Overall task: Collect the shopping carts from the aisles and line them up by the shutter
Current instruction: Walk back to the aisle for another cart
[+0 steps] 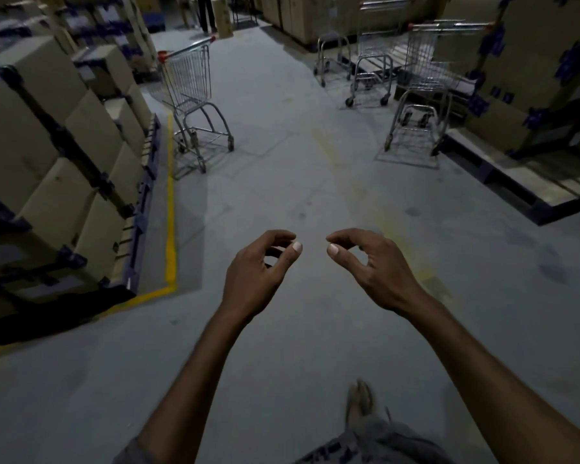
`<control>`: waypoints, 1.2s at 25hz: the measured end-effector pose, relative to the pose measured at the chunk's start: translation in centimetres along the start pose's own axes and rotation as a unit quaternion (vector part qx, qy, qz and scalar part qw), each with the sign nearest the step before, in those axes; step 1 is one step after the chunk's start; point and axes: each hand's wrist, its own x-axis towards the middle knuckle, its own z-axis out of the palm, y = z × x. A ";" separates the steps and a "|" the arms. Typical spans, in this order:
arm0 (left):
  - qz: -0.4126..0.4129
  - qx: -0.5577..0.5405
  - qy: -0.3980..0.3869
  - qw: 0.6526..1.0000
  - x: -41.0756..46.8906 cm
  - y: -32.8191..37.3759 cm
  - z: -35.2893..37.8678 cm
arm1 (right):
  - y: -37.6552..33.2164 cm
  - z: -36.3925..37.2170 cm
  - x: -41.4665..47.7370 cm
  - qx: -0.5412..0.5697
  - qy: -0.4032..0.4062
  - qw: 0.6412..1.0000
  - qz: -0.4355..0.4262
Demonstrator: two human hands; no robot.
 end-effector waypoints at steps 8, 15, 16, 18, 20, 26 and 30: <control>-0.006 0.004 -0.010 1.000 17.3 -0.4 7.3 | 10.3 -3.7 15.7 -0.018 0.007 1.000 -0.004; 0.009 0.004 -0.008 1.000 29.8 1.4 11.6 | 16.7 -7.5 26.8 -0.025 0.021 0.999 -0.015; 0.012 0.007 -0.016 1.000 31.6 1.4 12.5 | 17.8 -7.8 28.2 -0.023 0.024 0.999 -0.012; 0.016 0.010 -0.032 0.999 34.9 1.1 14.0 | 19.6 -8.1 30.5 -0.024 0.028 0.999 -0.003; 0.023 0.014 -0.045 0.999 38.6 0.5 15.1 | 21.6 -8.3 33.2 -0.029 0.032 0.999 0.007; 0.045 0.012 -0.068 0.997 52.2 -2.4 18.4 | 27.9 -8.6 44.0 -0.051 0.046 0.997 0.032; 0.069 0.022 -0.074 0.995 62.5 -3.6 20.1 | 31.4 -9.2 52.2 -0.075 0.064 0.994 0.048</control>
